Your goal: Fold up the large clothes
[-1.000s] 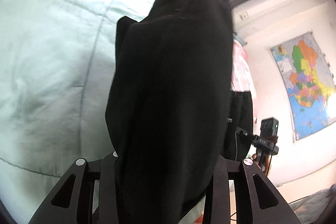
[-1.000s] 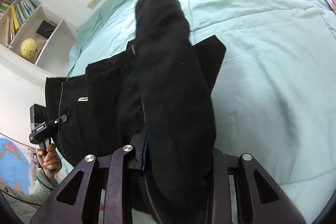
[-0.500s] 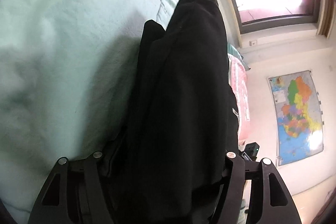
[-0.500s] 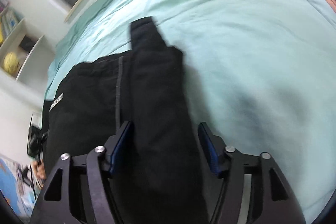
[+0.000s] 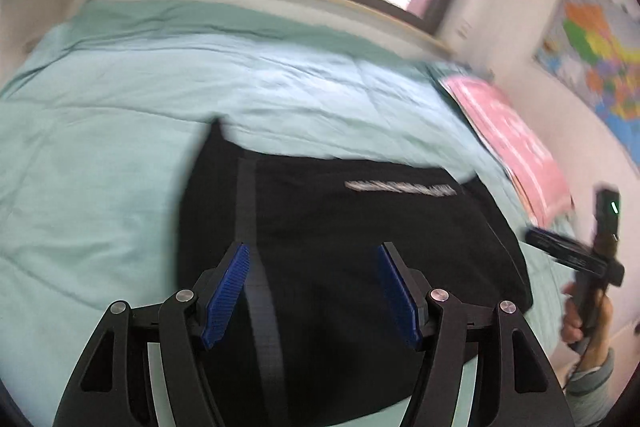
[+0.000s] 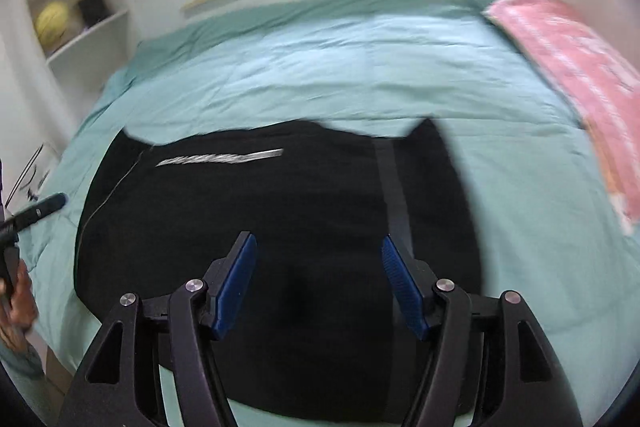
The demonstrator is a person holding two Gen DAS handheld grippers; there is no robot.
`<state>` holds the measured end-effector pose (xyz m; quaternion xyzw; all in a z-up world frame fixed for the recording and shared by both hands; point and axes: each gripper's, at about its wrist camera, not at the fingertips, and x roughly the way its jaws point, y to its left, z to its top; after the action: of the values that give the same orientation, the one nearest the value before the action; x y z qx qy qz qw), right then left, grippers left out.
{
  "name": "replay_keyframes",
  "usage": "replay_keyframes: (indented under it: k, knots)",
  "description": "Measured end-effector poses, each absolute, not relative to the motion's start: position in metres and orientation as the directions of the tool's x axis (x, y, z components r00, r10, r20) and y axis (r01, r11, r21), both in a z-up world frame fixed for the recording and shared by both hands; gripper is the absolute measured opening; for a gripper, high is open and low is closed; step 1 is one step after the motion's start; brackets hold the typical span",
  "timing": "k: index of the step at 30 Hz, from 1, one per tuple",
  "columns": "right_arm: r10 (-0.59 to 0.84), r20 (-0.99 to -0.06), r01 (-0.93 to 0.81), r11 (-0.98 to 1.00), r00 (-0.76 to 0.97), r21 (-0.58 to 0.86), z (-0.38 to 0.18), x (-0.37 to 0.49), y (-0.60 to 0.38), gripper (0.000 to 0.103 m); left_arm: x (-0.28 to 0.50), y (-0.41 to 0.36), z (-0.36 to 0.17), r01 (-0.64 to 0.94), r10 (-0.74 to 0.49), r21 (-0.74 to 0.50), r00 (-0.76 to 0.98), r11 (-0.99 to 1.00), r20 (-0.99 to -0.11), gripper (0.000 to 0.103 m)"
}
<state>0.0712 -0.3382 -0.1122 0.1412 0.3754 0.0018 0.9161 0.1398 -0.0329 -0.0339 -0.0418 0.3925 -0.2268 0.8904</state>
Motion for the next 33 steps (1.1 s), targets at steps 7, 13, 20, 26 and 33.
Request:
replay_keyframes:
  k: [7, 13, 20, 26, 33]
  knots:
    - [0.020, -0.807, 0.207, 0.963, 0.590, 0.174, -0.181, 0.117, -0.308, 0.073, 0.179, -0.096, -0.117, 0.277, -0.277, -0.157, 0.473, 0.948, -0.837, 0.069]
    - [0.006, -0.828, 0.260, 0.948, 0.561, 0.183, -0.183, 0.111, -0.313, 0.076, 0.194, -0.101, -0.119, 0.236, -0.248, -0.150, 0.473, 0.960, -0.845, 0.070]
    - [-0.033, -0.727, 0.255, 0.947, 0.686, 0.197, -0.116, 0.045, -0.295, 0.076, 0.130, -0.103, -0.029, 0.207, -0.123, 0.038, 0.709, 0.978, -0.694, 0.071]
    - [-0.141, -0.590, 0.269, 0.954, 0.795, 0.133, -0.042, -0.006, -0.272, 0.090, 0.058, -0.105, 0.052, 0.175, -0.073, 0.166, 0.870, 0.971, -0.488, 0.083]
    - [-0.149, -0.532, 0.260, 0.955, 0.833, 0.140, -0.014, -0.031, -0.257, 0.092, 0.026, -0.090, 0.073, 0.177, -0.090, 0.141, 0.876, 0.974, -0.473, 0.083]
